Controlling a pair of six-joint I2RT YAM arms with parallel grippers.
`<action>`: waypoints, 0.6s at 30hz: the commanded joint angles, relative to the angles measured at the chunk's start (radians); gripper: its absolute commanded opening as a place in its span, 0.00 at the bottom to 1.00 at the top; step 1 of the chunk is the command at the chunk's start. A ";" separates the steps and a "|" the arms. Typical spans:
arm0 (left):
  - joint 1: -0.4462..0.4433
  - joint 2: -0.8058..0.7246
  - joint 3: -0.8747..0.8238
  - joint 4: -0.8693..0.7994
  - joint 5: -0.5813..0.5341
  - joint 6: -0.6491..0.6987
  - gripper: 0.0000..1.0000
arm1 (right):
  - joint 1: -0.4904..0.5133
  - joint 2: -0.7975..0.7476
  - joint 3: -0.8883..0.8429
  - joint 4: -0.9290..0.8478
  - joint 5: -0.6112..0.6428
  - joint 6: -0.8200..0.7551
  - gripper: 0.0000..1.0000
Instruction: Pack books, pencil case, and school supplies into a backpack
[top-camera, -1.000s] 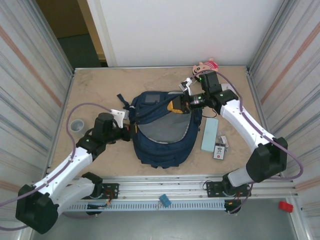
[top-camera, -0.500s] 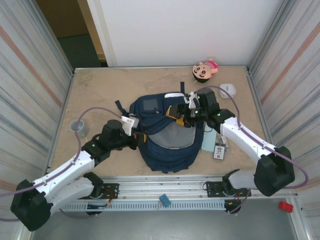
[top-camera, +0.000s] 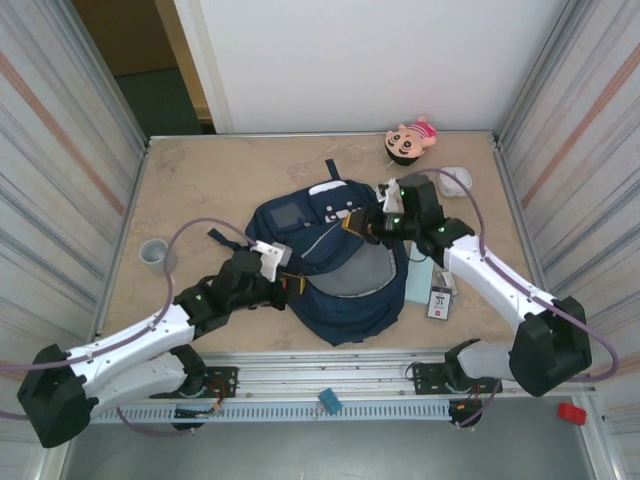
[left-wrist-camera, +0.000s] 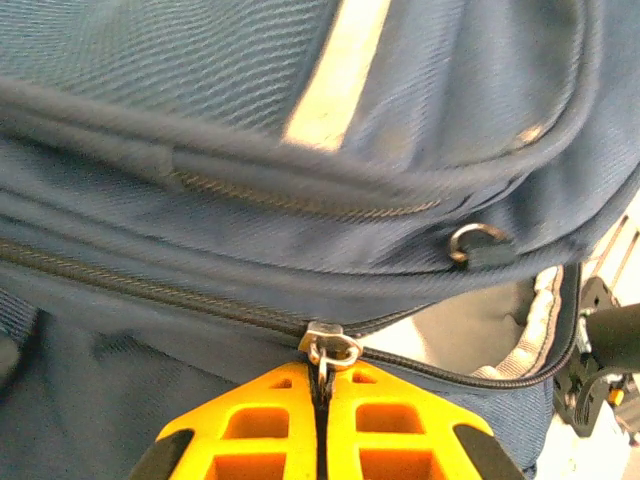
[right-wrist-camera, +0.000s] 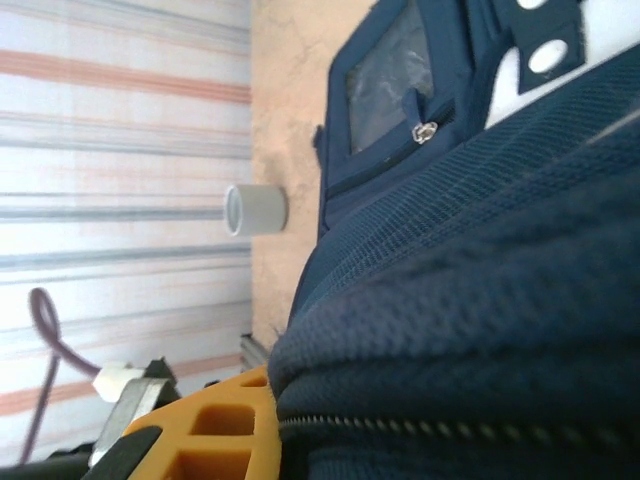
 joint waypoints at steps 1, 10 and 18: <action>0.024 -0.059 0.000 -0.081 -0.087 0.047 0.00 | -0.051 0.039 0.190 -0.162 -0.260 -0.213 0.05; 0.093 -0.096 -0.012 -0.134 -0.247 0.048 0.00 | -0.068 0.123 0.390 -0.371 -0.435 -0.368 0.01; 0.221 -0.132 -0.016 -0.140 -0.299 -0.008 0.01 | -0.047 0.060 0.299 -0.212 -0.300 -0.219 0.02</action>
